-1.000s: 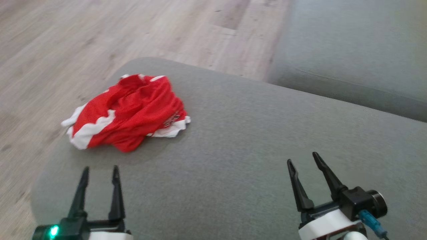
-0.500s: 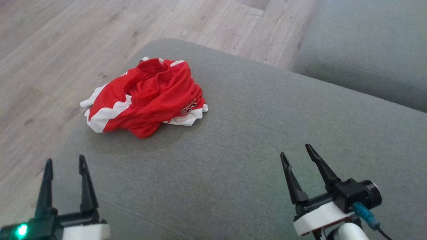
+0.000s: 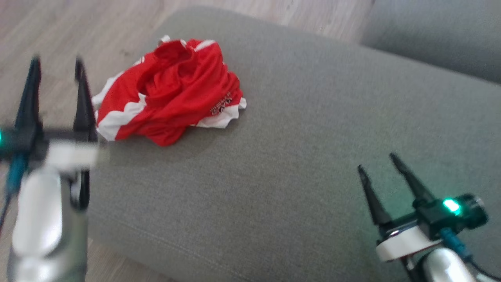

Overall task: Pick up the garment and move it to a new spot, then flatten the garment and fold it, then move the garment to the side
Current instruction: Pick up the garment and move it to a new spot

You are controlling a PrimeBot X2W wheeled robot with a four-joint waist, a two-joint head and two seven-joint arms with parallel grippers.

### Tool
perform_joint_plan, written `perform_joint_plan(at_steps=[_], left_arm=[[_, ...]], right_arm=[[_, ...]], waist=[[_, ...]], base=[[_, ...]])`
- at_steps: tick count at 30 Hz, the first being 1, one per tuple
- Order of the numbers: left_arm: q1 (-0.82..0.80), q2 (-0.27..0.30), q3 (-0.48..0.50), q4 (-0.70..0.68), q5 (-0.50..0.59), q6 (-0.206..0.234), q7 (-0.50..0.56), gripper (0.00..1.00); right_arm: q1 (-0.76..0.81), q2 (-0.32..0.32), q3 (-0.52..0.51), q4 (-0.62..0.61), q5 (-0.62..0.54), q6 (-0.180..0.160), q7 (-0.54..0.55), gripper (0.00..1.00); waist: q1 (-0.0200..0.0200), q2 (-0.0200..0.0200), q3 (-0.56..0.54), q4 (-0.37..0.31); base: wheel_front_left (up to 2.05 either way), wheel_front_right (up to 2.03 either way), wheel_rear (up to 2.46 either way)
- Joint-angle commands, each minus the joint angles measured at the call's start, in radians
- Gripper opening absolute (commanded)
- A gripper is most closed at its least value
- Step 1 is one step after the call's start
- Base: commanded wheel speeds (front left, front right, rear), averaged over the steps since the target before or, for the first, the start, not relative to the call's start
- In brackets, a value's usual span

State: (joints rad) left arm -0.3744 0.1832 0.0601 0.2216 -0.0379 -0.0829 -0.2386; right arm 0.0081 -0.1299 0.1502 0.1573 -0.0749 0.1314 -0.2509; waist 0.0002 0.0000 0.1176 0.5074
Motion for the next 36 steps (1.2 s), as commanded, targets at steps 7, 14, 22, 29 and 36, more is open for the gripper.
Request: perform_joint_plan(at_steps=[7,14,22,29,36], left_arm=[[-0.37,0.016,-0.032,0.287,-0.067,-0.03,0.157,1.0],[-0.595,0.029,-0.059,0.707,-0.135,-0.042,0.386,1.0],[-0.628,0.043,-0.063,0.942,-0.155,-0.042,0.432,1.0],[-0.678,0.082,-0.12,0.935,-0.12,-0.046,0.22,0.0],[-0.764,0.149,-0.215,0.911,-0.035,-0.047,0.087,0.0]], right_arm=[[-0.08,-0.141,0.015,-0.08,-0.012,-0.001,-0.011,1.0],[-0.093,-0.223,0.022,-0.124,-0.011,-0.001,-0.011,1.0],[-0.105,-0.254,0.014,-0.142,-0.011,-0.001,-0.011,1.0],[-0.106,-0.234,0.01,-0.13,-0.003,-0.001,-0.011,1.0],[-0.116,-0.142,0.036,-0.101,0.01,-0.001,-0.011,1.0]], waist=[[-0.0002,0.0,0.174,-0.017],[-0.0002,0.0,0.262,-0.035],[-0.0002,0.0,0.308,-0.057],[-0.0002,0.0,0.288,-0.055],[-0.0002,0.0,0.171,-0.119]], base=[[0.0,0.0,0.0],[0.0,0.0,0.0],[0.0,0.0,0.0],[0.0,0.0,0.0],[0.0,0.0,0.0]])
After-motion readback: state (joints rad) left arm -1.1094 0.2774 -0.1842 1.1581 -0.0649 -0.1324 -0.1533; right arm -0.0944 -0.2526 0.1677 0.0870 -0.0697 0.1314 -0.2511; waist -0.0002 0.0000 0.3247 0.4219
